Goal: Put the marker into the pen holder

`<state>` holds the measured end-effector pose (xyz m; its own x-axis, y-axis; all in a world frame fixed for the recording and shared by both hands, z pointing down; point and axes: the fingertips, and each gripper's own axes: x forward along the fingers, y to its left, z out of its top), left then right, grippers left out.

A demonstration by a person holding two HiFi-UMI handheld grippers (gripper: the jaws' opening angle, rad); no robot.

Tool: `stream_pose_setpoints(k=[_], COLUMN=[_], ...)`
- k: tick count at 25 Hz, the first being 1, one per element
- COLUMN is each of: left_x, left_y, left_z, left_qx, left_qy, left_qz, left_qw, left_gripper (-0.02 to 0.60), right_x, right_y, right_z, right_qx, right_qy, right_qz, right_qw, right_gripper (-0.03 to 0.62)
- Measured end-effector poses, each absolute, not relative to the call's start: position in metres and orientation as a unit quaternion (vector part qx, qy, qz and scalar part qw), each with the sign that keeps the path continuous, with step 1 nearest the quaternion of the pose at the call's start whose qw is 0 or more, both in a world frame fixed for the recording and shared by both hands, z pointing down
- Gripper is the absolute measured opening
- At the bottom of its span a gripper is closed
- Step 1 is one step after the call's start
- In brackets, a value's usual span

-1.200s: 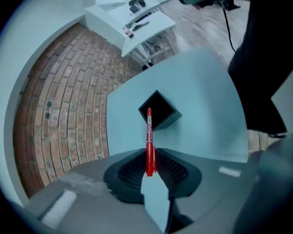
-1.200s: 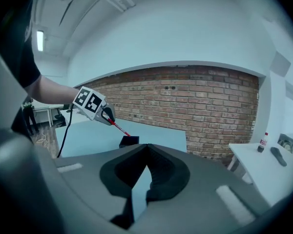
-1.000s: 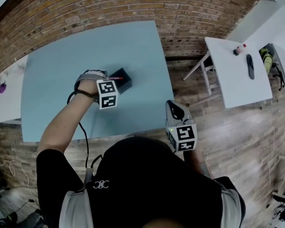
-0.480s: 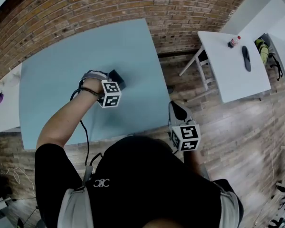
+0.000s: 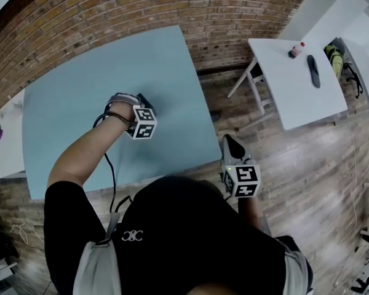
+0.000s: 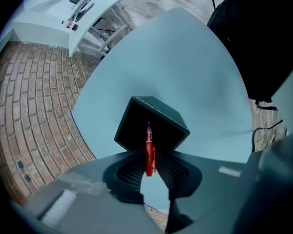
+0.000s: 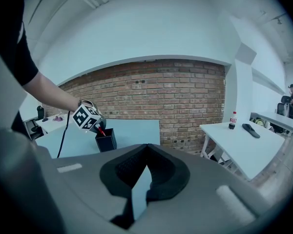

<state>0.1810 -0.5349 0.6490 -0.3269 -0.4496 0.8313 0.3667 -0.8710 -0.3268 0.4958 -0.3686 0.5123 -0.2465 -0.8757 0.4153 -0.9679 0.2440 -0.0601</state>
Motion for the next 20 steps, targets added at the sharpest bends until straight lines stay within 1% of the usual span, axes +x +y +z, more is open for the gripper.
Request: stream_pose_setpoints(k=[2,4,6,7,10,11,14,16,18,20], left_x=[0.183,0.182,0.178,0.175,0.164,0.162,0.153,0.145,0.139,0.133], left_y=[-0.534,-0.534,-0.536,-0.536,-0.532,-0.529,-0.513,-0.501,-0.49,-0.479], left_z=[0.649,0.644,0.636,0.632,0.613,0.606,0.584,0.569,0.554,0.545], left_qx=[-0.53,-0.536,-0.54,-0.544,-0.583,-0.607,-0.69,-0.732,-0.765,-0.787], left_qy=[0.041,0.05,0.062,0.07,0.114,0.137,0.214,0.261,0.308,0.349], left_qz=[-0.81,-0.807,-0.806,-0.805,-0.782,-0.766,-0.689,-0.63,-0.565,-0.506], left_qw=[0.249,0.242,0.234,0.227,0.188,0.163,0.061,0.006,-0.026,-0.041], left_gripper=[0.081,0.12,0.174,0.189,0.192,0.187,0.127,0.109,0.067,0.026], right_x=[0.499,0.5,0.5,0.499,0.495,0.493,0.487,0.482,0.475,0.466], right_y=[-0.368,-0.367,-0.368,-0.369,-0.372,-0.373,-0.377,-0.381,-0.384,-0.388], right_z=[0.513,0.511,0.511,0.511,0.512,0.512,0.513,0.512,0.511,0.509], right_qx=[0.597,0.595,0.591,0.588,0.577,0.573,0.556,0.545,0.533,0.517], right_qy=[-0.773,-0.774,-0.777,-0.779,-0.788,-0.791,-0.803,-0.811,-0.819,-0.829], right_qz=[0.155,0.156,0.155,0.154,0.151,0.151,0.146,0.142,0.139,0.134], right_qw=[0.15,0.148,0.148,0.149,0.152,0.153,0.157,0.16,0.162,0.165], right_gripper=[0.005,0.005,0.005,0.005,0.005,0.005,0.005,0.005,0.005,0.005])
